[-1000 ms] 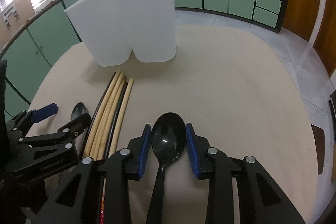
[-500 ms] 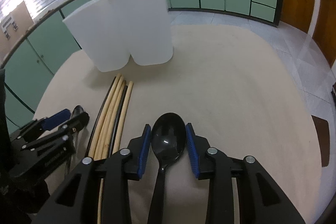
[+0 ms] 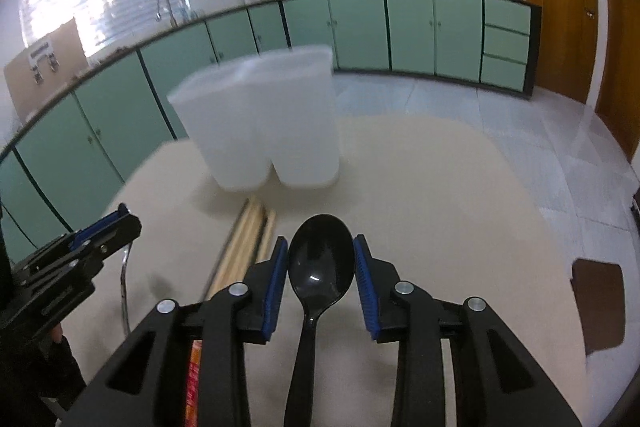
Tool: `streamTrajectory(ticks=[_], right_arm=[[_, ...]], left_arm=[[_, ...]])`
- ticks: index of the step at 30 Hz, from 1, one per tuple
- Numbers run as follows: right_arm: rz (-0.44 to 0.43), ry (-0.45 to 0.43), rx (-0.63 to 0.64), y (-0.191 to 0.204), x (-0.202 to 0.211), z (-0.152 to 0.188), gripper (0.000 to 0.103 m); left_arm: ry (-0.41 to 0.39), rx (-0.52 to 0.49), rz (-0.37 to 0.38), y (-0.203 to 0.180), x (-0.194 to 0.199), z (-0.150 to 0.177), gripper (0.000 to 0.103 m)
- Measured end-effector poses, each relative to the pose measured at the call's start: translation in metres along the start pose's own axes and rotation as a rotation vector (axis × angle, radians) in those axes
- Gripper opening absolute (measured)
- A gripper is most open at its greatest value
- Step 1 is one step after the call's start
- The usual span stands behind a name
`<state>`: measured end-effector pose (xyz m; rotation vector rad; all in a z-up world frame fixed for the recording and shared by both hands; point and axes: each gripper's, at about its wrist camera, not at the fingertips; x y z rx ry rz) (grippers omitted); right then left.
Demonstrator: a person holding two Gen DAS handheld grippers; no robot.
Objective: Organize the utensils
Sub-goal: 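Grasp the silver spoon with the left gripper while the right gripper lifts the black spoon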
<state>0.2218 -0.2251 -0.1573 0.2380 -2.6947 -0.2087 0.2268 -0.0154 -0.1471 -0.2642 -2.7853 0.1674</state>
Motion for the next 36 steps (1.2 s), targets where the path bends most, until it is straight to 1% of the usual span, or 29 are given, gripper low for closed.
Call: streamTrajectory(ticks=[1,4,7,15,18,21,24,27,32,36], right_arm=[[-0.008,-0.033,0.006,0.001,0.002,-0.008,0.033],[-0.026,-0.096,0.007,0.004,0.003,-0.027,0.033],[-0.046,-0.154,-0.005,0.004,0.002,-0.047,0.033],[-0.075,-0.306,-0.01,0.007,-0.006,-0.107,0.033],[-0.07,-0.363,0.014,0.012,-0.019,-0.13,0.033],[-0.064,-0.403,0.007,0.013,-0.036,-0.147,0.033],[-0.042,-0.423,0.0,0.014,-0.057,-0.159,0.033],[-0.013,-0.431,0.001,0.013,-0.078,-0.166,0.033],[0.044,-0.412,0.002,0.008,-0.115,-0.163,0.033],[0.049,-0.368,0.01,0.009,-0.133,-0.146,0.033]], left_arm=[[-0.023,-0.009,0.002,-0.001,0.003,-0.005,0.027],[-0.103,-0.027,0.022,-0.004,0.01,-0.026,0.027],[-0.158,-0.041,0.035,-0.009,0.015,-0.044,0.027],[-0.311,-0.033,0.069,-0.022,0.022,-0.107,0.027],[-0.373,-0.033,0.081,-0.027,0.02,-0.137,0.027],[-0.423,-0.045,0.076,-0.034,0.012,-0.161,0.027],[-0.435,-0.057,0.069,-0.041,-0.008,-0.175,0.027],[-0.42,-0.056,0.068,-0.042,-0.034,-0.182,0.027],[-0.367,-0.042,0.065,-0.037,-0.072,-0.173,0.027],[-0.315,-0.044,0.071,-0.032,-0.096,-0.158,0.027]])
Point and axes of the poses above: each gripper's, at about its wrist camera, not at the fingertips, and x roughly against the way its jaws point, y to its left, z to its underside, and after that the axes turned 15 degrees about -y, right-handed
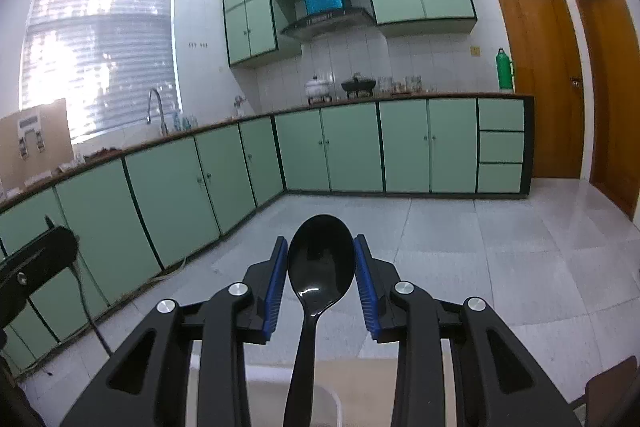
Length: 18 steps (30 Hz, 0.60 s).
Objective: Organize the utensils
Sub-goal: 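Grasp the silver spoon with the left gripper while the right gripper lifts the black spoon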
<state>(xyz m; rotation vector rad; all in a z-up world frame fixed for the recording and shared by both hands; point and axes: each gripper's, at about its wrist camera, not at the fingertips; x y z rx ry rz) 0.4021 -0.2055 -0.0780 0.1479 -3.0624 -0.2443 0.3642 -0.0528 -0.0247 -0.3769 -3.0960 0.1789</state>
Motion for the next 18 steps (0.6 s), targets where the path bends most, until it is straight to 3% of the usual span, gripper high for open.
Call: streamTrajectory(ticks=[3,6,11,18], right_arm=[[-0.015,0.024,-0.023,-0.003,0.005,0.011,0.034],[-0.015,0.036,-0.033,-0.009,0.014,0.013,0.044],[-0.016,0.034,-0.059,-0.02,0.042,0.004,0.046],[-0.021,0.091,-0.11,-0.035,0.109,0.007,0.062]], left_arm=[[0.041,0.003,-0.004,0.005,-0.004,0.016,0.027],[0.068,0.017,-0.013,0.014,-0.004,0.023,0.028],[0.073,0.028,-0.02,0.022,0.017,0.024,0.03],[0.082,0.013,-0.023,0.021,0.074,0.023,0.049]])
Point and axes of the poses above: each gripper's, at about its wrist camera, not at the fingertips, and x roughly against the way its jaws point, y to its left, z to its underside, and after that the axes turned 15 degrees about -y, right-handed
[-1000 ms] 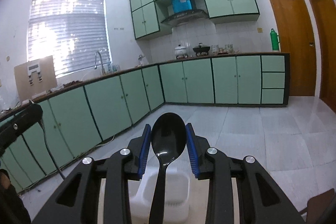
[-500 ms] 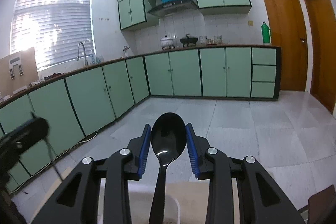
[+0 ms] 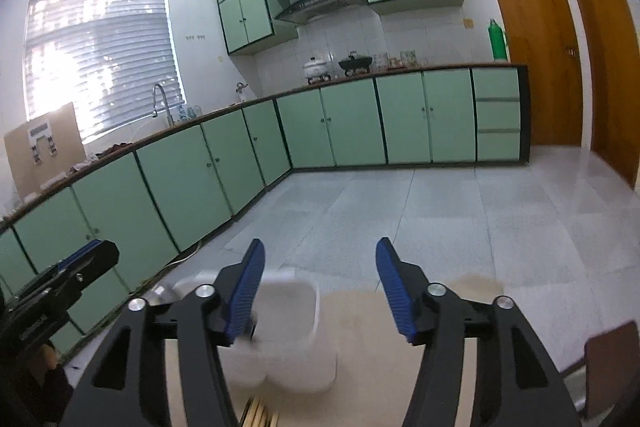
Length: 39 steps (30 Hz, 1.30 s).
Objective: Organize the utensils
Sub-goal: 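Grasp the silver spoon with the left gripper while the right gripper lifts the black spoon, then drop both spoons into the white holder and open both grippers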
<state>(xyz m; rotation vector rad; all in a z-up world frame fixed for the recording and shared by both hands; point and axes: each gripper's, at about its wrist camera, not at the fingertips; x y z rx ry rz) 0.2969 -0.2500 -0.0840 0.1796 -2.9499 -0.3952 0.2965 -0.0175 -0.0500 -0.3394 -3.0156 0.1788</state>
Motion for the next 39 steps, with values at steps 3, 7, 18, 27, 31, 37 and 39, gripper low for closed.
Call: streamTrajectory(ticks=[3,7,18,27,31,37,39], right_arm=[[-0.002,0.051,0.001,-0.005,0.035,0.022,0.063],[0.025,0.133,0.004,-0.007,0.078,0.058,0.064],[0.032,0.354,0.086,0.008,0.166,0.146,0.064],[-0.002,0.462,0.183,0.034,0.177,0.173,0.06],[-0.009,0.468,0.205,0.044,0.174,0.173,0.06],[-0.006,0.476,0.24,0.054,0.171,0.176,0.059],[0.001,0.476,0.241,0.054,0.17,0.176,0.058]], left_arm=[[0.038,-0.004,-0.002,-0.001,0.033,0.014,0.056],[0.127,-0.015,-0.006,-0.003,0.072,0.045,0.063],[0.453,-0.047,-0.062,0.0,0.147,0.148,0.075],[0.545,-0.029,-0.092,-0.002,0.158,0.171,0.079],[0.554,-0.041,-0.096,-0.002,0.16,0.172,0.081],[0.559,-0.041,-0.099,-0.003,0.161,0.17,0.082],[0.56,-0.043,-0.098,-0.004,0.158,0.171,0.082]])
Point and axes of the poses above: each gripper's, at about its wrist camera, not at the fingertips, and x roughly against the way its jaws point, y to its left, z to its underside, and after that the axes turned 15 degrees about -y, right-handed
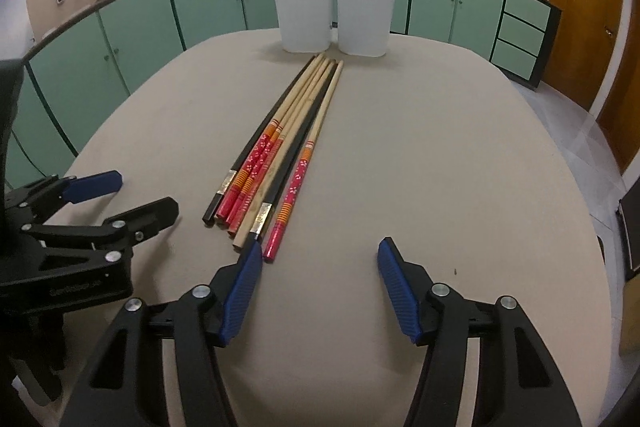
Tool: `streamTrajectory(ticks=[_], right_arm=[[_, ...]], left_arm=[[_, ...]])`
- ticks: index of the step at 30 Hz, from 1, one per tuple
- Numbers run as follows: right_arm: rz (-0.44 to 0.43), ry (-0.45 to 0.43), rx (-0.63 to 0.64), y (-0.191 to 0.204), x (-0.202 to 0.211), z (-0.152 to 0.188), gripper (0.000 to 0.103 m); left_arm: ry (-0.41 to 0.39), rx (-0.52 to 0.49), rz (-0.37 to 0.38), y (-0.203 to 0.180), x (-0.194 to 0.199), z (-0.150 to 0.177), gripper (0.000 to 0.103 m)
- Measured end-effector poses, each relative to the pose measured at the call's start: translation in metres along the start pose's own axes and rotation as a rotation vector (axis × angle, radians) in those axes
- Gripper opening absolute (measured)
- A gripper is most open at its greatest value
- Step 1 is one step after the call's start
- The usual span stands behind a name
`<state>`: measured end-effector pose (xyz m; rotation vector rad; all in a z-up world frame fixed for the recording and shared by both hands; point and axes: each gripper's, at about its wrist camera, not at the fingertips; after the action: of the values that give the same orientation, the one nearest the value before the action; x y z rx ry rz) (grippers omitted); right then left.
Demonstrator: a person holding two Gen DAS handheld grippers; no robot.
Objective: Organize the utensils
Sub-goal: 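Drop both spoons into the white holder and open both grippers, then grasp a red-patterned chopstick with the right gripper while the left gripper grasps a black chopstick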
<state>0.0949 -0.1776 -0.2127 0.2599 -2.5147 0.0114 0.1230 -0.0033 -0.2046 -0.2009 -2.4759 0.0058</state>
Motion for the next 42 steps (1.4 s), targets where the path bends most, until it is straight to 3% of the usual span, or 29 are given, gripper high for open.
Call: streamTrajectory(ticks=[7,14,17,19,21,29,42], right_arm=[[0.057,-0.005,-0.025,-0.011,0.0,0.0,0.051],[-0.004,-0.014,-0.044,-0.007,0.004,0.004,0.05],[-0.009,-0.014,-0.036,-0.004,0.001,0.002,0.034],[-0.018,-0.011,-0.041,-0.005,0.001,0.001,0.015],[-0.031,-0.01,-0.053,-0.007,0.001,0.002,0.006],[-0.007,-0.017,-0.079,-0.02,0.006,0.004,0.006],[-0.022,-0.018,-0.09,-0.022,0.006,0.005,0.006]], left_arm=[[0.0,0.003,-0.007,0.001,0.002,0.001,0.083],[-0.001,0.006,-0.006,-0.001,0.002,0.002,0.083],[-0.001,0.002,0.002,-0.004,0.002,0.003,0.083],[-0.001,-0.003,0.007,-0.007,0.002,0.003,0.083],[0.0,-0.008,0.02,-0.011,0.001,0.002,0.083],[0.001,-0.043,0.059,-0.032,-0.005,0.001,0.083],[0.012,-0.047,-0.02,-0.013,-0.005,0.002,0.084]])
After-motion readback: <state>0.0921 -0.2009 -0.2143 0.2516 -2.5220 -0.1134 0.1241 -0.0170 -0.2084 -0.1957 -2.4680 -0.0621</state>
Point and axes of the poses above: each gripper's, at about its wrist camera, not at the fingertips, and x roughly against the way its jaws point, y to its left, z to its underside, and after that the axes turned 15 degrees about -y, right-handed
